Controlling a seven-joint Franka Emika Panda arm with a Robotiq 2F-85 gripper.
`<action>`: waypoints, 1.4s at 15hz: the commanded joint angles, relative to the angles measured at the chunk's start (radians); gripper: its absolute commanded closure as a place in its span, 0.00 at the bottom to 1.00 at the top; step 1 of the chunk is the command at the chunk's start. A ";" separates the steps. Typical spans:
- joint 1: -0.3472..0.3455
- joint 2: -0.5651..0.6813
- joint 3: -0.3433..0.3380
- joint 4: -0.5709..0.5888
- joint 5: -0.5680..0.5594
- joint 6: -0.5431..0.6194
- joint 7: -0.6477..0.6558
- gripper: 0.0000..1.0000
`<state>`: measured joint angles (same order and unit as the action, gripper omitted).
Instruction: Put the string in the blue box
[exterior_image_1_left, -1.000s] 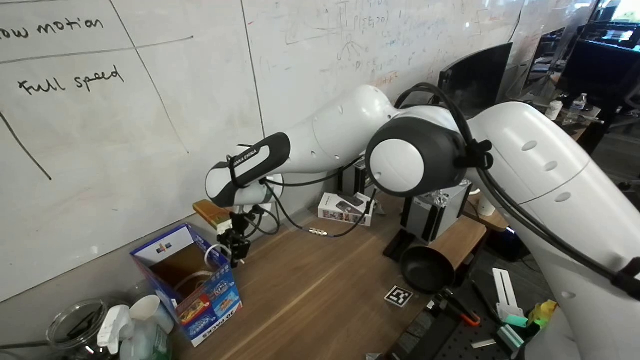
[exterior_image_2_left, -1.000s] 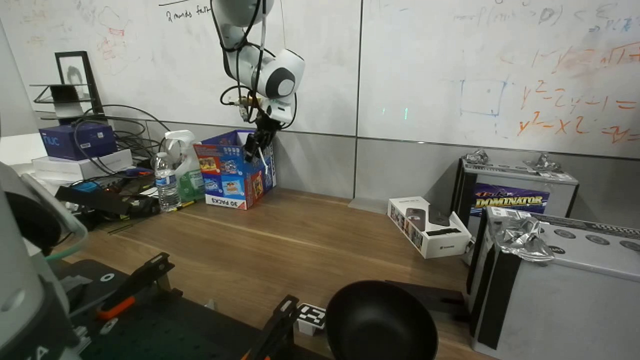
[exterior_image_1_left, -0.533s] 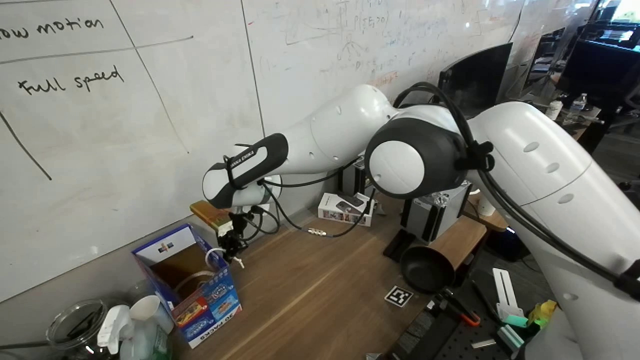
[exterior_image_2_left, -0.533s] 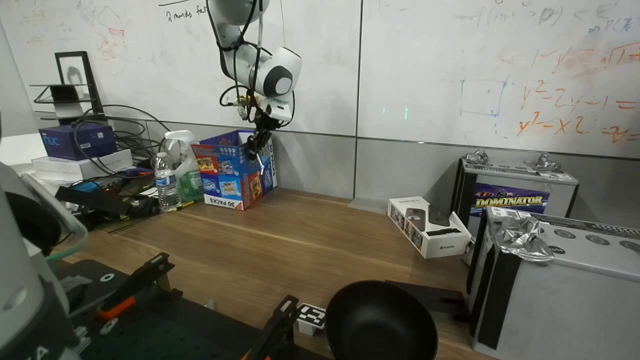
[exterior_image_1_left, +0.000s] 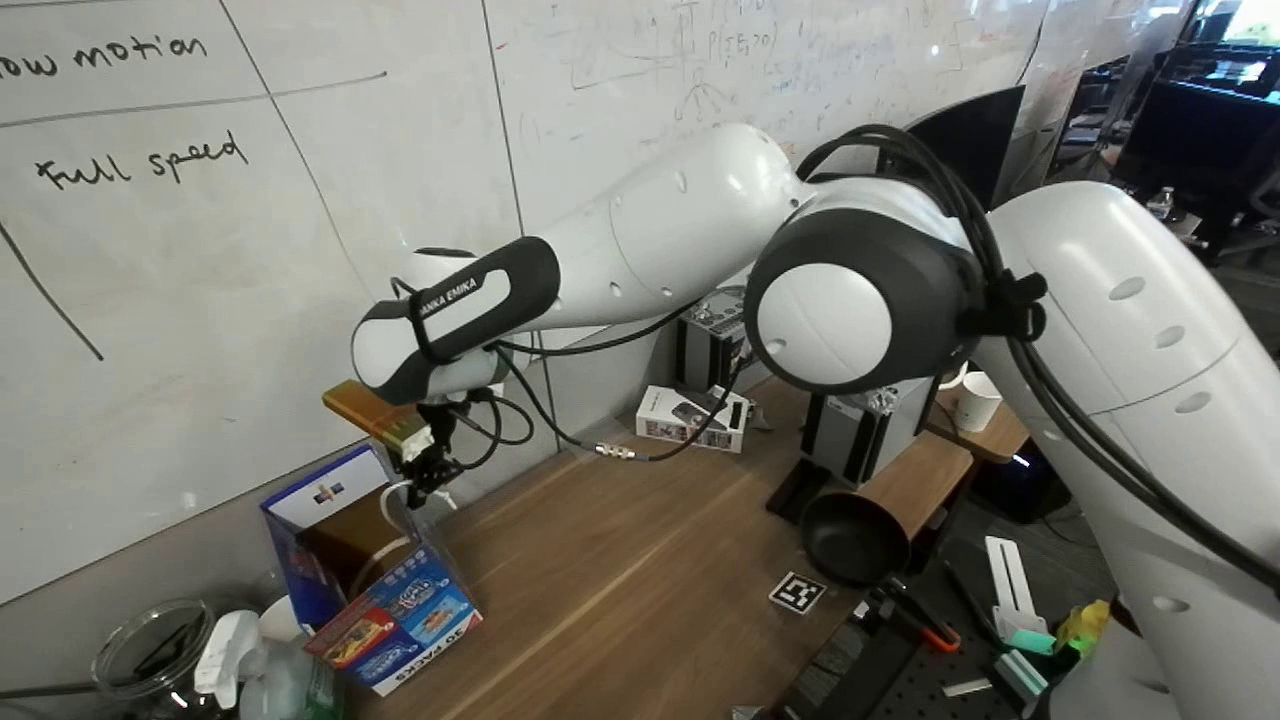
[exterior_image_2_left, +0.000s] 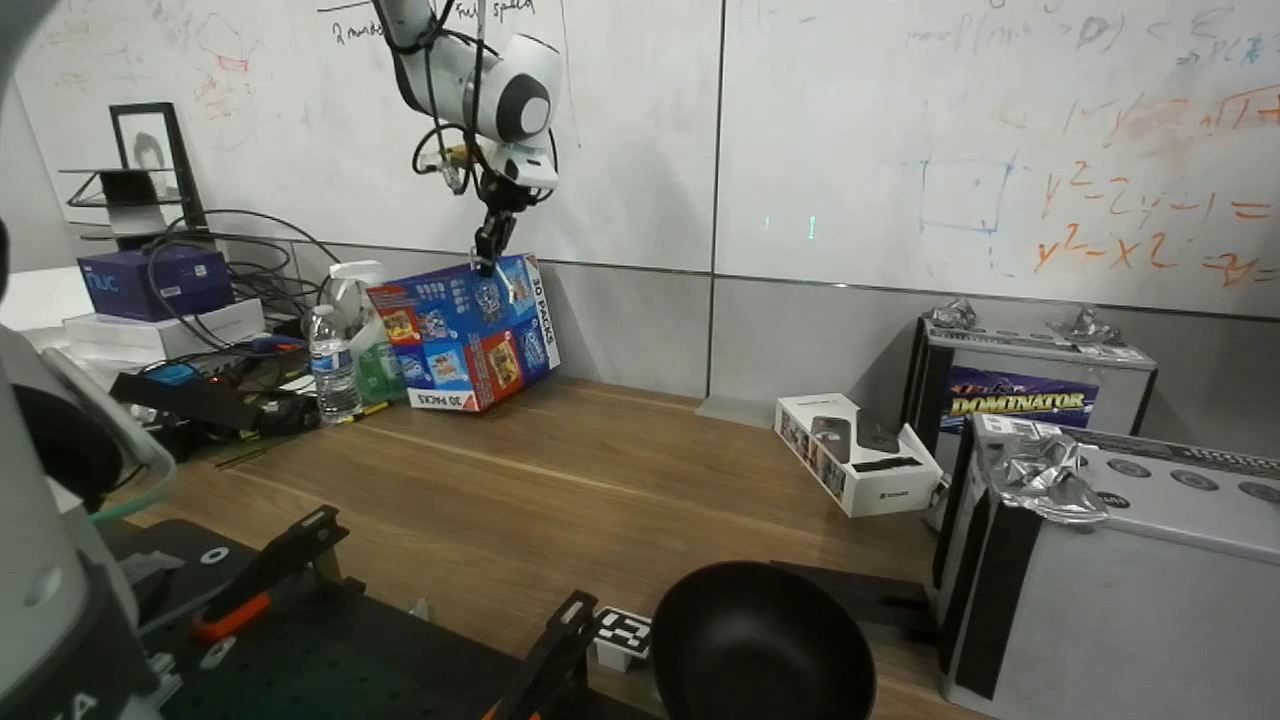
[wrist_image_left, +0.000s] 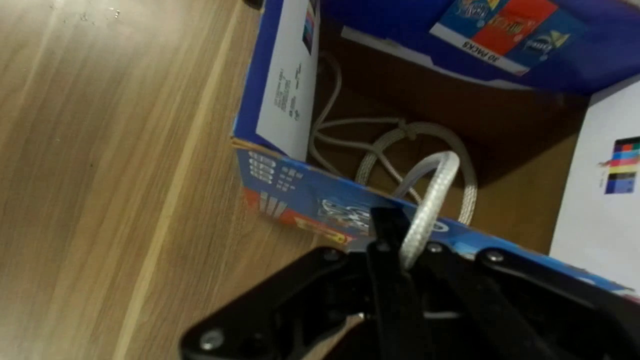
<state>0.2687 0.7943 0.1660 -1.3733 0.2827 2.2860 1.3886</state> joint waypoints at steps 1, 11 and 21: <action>0.065 -0.104 -0.024 -0.044 -0.053 0.009 -0.005 0.99; 0.125 -0.125 -0.012 -0.025 -0.103 0.009 -0.029 0.99; 0.092 -0.133 -0.032 -0.041 -0.190 -0.133 -0.260 0.27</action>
<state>0.3847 0.7036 0.1322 -1.3971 0.1275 2.2223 1.2591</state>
